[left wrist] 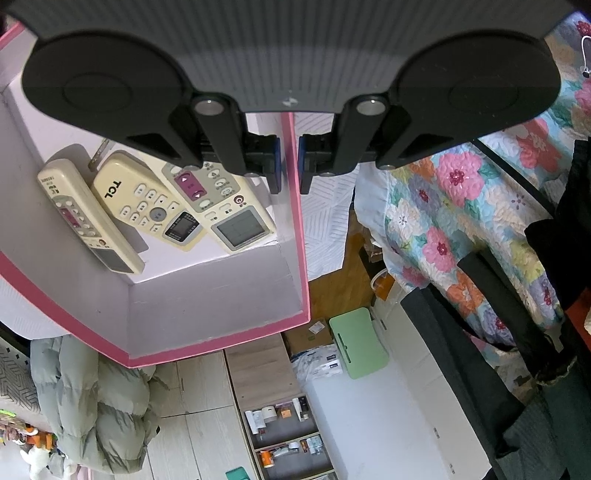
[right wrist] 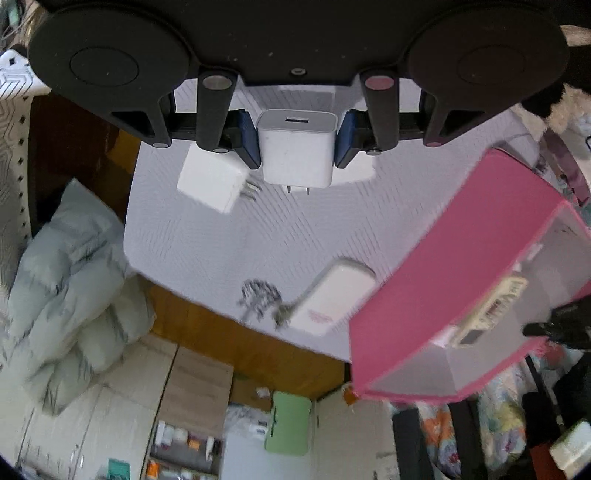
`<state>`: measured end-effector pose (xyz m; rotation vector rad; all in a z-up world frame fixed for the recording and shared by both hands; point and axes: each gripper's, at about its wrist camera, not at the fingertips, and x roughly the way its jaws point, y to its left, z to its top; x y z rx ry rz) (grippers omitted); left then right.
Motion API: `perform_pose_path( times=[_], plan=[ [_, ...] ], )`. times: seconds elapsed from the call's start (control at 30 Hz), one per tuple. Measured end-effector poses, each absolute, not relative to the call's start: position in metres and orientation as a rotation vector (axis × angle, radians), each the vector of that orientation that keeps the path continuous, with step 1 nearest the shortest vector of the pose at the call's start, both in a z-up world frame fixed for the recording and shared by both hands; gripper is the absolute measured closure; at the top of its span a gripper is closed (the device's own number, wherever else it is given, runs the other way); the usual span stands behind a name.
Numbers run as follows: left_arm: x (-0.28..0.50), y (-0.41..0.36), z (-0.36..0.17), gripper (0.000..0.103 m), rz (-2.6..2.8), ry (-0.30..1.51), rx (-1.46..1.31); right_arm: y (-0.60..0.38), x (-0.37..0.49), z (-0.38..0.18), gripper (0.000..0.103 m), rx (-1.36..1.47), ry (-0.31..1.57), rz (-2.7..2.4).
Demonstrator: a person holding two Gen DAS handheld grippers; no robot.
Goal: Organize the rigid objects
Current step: 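Carry the charger cube with the right tool into the pink box, release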
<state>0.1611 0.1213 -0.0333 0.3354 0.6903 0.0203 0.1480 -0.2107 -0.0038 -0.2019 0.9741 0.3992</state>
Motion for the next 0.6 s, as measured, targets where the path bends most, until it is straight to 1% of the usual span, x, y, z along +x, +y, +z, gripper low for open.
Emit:
perform_pose_path(
  times=[0.33, 0.47, 0.6],
  plan=[
    [0.16, 0.125, -0.032, 0.096, 0.011, 0.667, 0.305, -0.15, 0.131, 0.05, 0.054, -0.193, 0.756, 0.539],
    [0.159, 0.129, -0.032, 0.096, 0.002, 0.664, 0.273, -0.121, 0.136, 0.057, 0.054, -0.161, 0.757, 0.652],
    [0.156, 0.132, -0.033, 0.096, -0.009, 0.652, 0.248, -0.085, 0.148, 0.049, 0.054, -0.184, 0.81, 0.755]
  ],
)
